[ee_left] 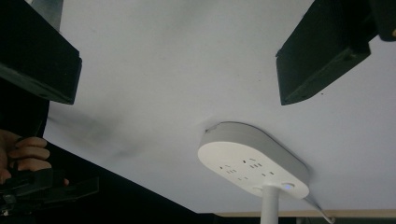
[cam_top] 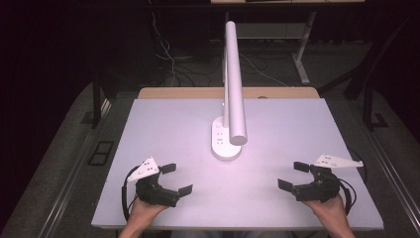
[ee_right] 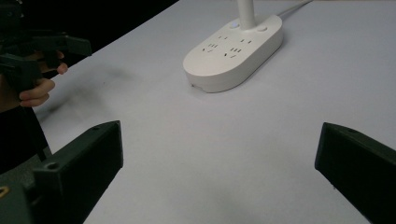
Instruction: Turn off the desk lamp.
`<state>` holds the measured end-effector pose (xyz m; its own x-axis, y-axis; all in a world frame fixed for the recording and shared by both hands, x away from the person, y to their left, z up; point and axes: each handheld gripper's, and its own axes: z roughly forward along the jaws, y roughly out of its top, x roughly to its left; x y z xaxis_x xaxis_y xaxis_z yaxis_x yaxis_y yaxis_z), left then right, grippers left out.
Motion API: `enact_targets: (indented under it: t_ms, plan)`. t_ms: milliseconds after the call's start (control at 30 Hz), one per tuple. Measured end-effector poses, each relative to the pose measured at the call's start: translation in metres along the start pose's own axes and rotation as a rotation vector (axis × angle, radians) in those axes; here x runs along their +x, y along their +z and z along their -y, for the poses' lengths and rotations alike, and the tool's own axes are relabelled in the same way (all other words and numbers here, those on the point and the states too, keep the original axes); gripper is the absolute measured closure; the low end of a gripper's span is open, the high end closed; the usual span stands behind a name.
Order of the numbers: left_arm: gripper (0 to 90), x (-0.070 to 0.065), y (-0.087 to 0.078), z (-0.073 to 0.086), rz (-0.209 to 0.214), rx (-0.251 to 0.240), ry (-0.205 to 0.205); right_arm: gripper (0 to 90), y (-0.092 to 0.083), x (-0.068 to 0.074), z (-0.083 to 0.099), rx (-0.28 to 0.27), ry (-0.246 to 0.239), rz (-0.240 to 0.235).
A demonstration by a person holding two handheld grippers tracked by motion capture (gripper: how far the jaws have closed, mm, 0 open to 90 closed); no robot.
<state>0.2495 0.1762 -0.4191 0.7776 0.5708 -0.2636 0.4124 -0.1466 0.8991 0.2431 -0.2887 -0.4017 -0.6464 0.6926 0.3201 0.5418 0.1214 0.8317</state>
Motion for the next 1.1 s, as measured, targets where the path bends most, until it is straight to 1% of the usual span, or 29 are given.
enact_targets:
  t_ms: [433,633,800,833,933,1100]
  plan:
    - [0.0,0.0006,-0.0001,0.0,0.0,0.007,0.007,1.0,0.0003,-0.0021,0.0013,0.011,0.01,-0.003]
    - [0.0,0.001,-0.0001,-0.0001,0.002,0.009,0.008,1.0,-0.001,-0.0029,0.0015,0.012,0.028,-0.006]
    - [0.0,0.0009,-0.0004,0.0004,0.003,0.008,0.006,1.1,-0.0002,-0.002,0.0023,0.027,0.029,0.003]
    - [0.0,0.0007,-0.0005,0.0004,0.003,0.008,0.006,1.1,0.0002,-0.002,0.0028,0.028,0.018,0.01]
    - [0.0,0.0012,-0.0009,0.0002,0.0,0.006,0.004,1.0,0.0011,-0.0016,0.0035,0.045,0.024,0.016]
    - [0.0,0.0025,-0.0014,0.0001,0.0,0.007,0.001,1.1,0.001,-0.0027,0.0028,0.047,0.026,0.017]
